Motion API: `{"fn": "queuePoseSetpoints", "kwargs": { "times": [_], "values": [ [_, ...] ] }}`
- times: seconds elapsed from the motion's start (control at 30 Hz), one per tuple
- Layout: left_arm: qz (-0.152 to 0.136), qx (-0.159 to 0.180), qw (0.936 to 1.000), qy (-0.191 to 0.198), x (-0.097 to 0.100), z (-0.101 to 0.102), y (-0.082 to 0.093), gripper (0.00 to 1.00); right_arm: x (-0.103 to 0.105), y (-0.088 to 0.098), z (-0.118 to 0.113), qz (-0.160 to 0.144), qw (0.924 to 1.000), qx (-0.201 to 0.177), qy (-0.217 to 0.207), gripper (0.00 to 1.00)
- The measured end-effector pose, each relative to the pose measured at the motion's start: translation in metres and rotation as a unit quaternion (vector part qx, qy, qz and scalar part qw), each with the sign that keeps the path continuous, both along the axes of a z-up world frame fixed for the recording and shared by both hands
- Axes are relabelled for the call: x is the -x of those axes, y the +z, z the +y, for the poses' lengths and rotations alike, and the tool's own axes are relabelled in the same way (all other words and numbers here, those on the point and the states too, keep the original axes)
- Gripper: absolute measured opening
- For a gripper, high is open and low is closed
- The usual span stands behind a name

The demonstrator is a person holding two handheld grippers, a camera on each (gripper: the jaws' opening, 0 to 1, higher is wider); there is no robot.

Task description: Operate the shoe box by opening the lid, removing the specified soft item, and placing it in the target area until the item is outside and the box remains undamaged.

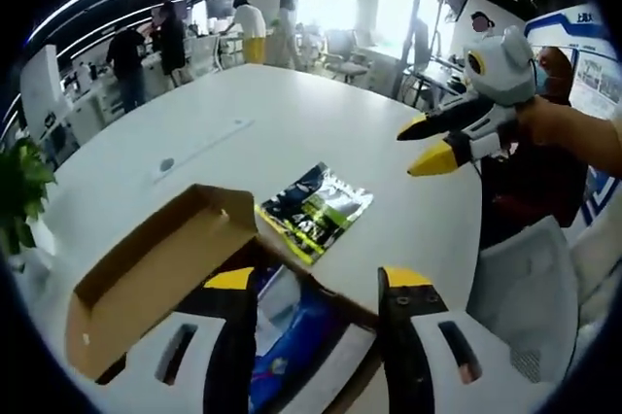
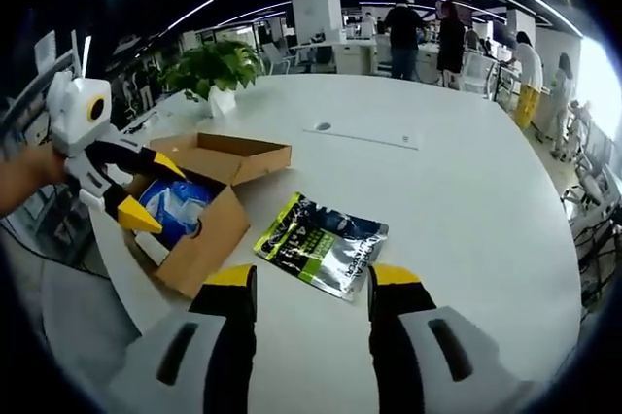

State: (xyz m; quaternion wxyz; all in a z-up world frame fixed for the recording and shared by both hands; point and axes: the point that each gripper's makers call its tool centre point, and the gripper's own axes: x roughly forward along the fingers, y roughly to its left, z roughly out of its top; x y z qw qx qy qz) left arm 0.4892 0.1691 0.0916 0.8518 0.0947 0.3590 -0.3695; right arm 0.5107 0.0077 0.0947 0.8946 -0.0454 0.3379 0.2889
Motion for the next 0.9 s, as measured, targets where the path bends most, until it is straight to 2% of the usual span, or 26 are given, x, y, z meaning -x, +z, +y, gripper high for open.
{"fn": "queuePoseSetpoints", "kwargs": {
  "times": [0.43,0.9],
  "values": [
    [-0.008,0.014,0.9986,0.051,0.011,0.043,0.003,0.55,0.009,0.01,0.024,-0.005,0.9996,-0.006,0.027,0.49],
    [0.001,0.0,0.9947,0.103,0.026,0.094,-0.004,0.56,0.011,0.019,0.061,-0.019,0.9968,-0.015,0.076,0.53]
  ]
}}
